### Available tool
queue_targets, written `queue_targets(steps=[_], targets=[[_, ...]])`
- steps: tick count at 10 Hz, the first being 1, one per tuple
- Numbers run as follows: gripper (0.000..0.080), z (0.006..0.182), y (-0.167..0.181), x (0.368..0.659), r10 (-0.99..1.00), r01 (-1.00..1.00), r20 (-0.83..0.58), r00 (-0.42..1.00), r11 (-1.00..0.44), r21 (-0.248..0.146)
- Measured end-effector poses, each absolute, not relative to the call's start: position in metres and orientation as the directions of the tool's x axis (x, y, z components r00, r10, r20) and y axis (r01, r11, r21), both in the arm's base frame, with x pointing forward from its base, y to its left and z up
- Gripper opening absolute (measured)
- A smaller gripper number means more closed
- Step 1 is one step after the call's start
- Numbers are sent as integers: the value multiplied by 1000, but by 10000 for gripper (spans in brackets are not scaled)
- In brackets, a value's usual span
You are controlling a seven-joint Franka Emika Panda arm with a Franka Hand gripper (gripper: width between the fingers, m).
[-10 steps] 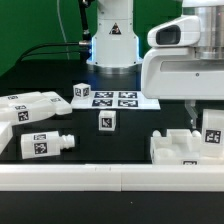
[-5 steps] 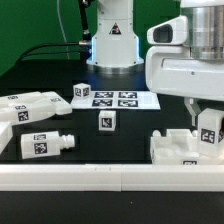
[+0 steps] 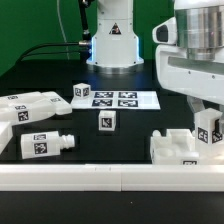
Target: Assemble chair
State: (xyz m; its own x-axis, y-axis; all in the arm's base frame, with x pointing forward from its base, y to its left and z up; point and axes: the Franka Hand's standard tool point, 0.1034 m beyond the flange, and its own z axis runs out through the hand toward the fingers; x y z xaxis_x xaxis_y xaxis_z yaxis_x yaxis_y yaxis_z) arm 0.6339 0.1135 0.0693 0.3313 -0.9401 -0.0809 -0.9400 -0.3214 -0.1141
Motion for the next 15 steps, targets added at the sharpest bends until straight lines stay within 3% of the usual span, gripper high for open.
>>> queue_targets(steps=[4, 5, 6, 7, 9, 10, 12, 15], targets=[[284, 69, 114, 634, -991, -996, -131, 19, -8, -85], [284, 70, 114, 634, -991, -996, -131, 21, -10, -85], [393, 70, 115, 634, -991, -996, -131, 29, -17, -86], [393, 70, 115, 634, -990, -995, -129, 52, -40, -89], [628, 69, 115, 634, -989, -994, -128, 67, -56, -91], [643, 69, 115, 634, -988, -993, -126, 84, -72, -92], [649, 71, 115, 633, -918, -922, -100, 383, -372, -110], [649, 70, 110, 632, -701, -702, -58, 711, -700, -132]])
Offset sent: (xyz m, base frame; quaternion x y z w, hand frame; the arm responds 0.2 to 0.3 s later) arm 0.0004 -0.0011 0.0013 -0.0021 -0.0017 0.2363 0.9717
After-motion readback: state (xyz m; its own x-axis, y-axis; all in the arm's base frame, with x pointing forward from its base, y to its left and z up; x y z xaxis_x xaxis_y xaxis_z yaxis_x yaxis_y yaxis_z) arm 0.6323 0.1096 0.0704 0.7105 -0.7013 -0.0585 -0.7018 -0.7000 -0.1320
